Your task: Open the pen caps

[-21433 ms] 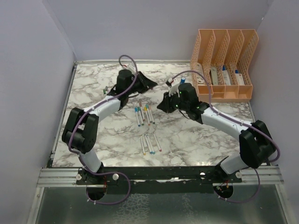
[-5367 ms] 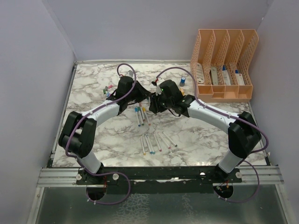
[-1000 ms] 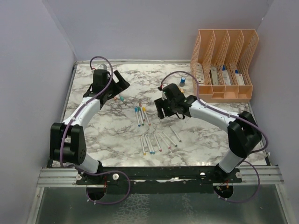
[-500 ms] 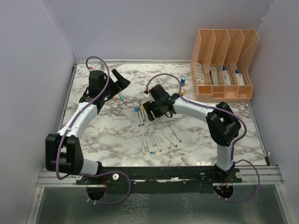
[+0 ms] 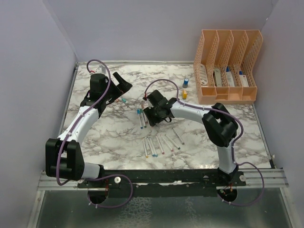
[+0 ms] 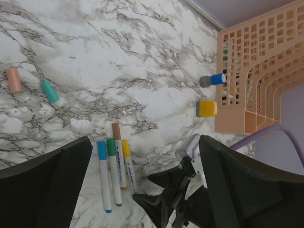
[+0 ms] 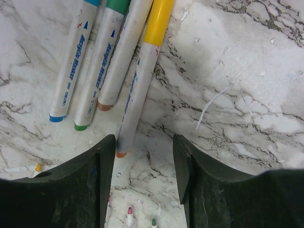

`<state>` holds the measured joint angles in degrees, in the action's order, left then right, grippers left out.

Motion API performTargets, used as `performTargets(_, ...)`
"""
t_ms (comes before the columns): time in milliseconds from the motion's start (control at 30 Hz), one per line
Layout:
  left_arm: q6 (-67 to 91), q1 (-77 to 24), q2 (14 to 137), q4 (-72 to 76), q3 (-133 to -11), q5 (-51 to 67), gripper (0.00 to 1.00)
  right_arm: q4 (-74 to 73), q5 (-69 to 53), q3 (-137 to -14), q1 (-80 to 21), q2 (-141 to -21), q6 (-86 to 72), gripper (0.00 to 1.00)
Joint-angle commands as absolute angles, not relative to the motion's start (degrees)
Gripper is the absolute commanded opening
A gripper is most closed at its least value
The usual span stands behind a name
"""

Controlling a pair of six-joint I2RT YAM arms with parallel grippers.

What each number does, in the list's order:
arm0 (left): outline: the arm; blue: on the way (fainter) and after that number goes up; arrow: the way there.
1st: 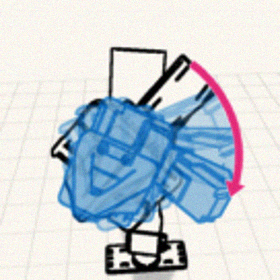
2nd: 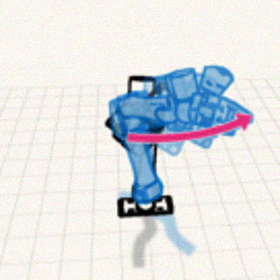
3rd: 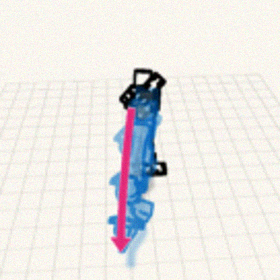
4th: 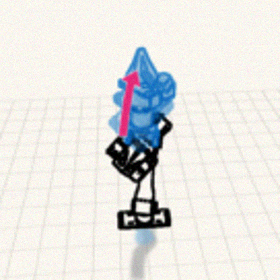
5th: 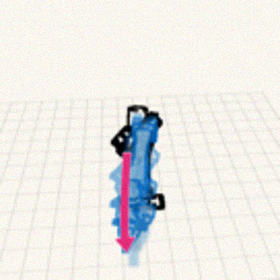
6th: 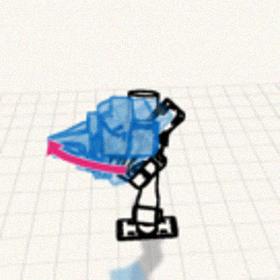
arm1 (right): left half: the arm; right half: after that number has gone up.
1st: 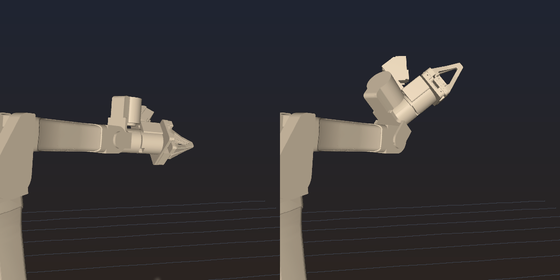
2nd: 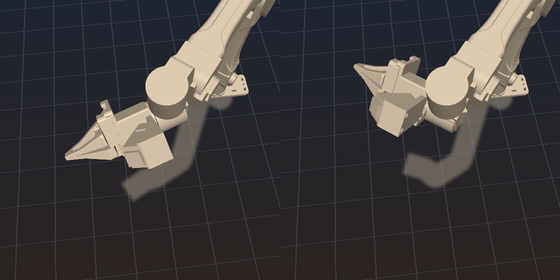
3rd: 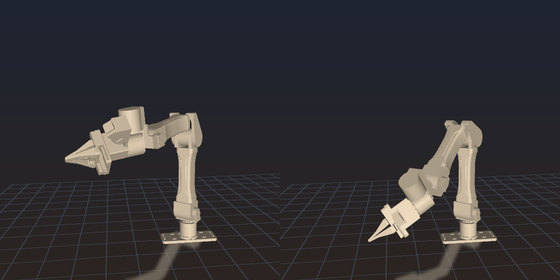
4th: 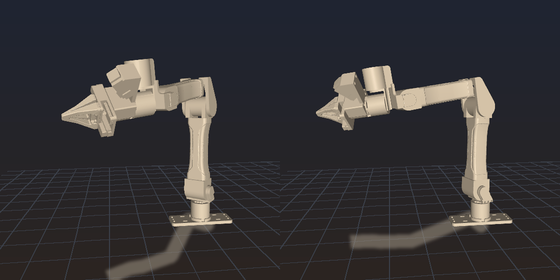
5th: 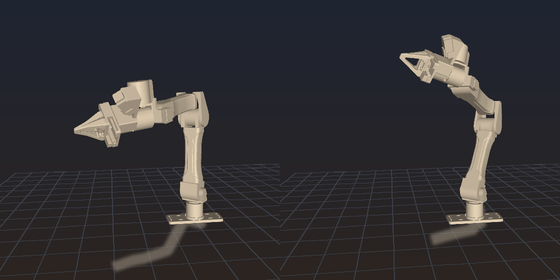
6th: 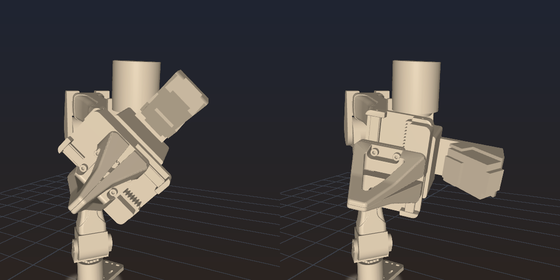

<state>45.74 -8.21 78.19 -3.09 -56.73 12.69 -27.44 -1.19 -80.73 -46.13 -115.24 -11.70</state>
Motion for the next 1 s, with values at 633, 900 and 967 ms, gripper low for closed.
performTargets(633, 46.08, -7.65, 77.0, -2.73, -56.66, 15.34, 0.99, -31.45, 1.31, -83.17, -46.84, -119.8, -16.81, 0.19)
performTargets(900, 46.48, -9.01, 79.8, -2.24, -57.36, 17.83, 0.99, -28.29, 1.93, -78.22, -43.54, -115.12, -18.34, 0.01)
performTargets(967, 47.03, -10.38, 80.59, -1.55, -57.15, 17.56, 0.99, -25.75, 2.76, -75.82, -42.98, -111.82, -18.22, 0.01)
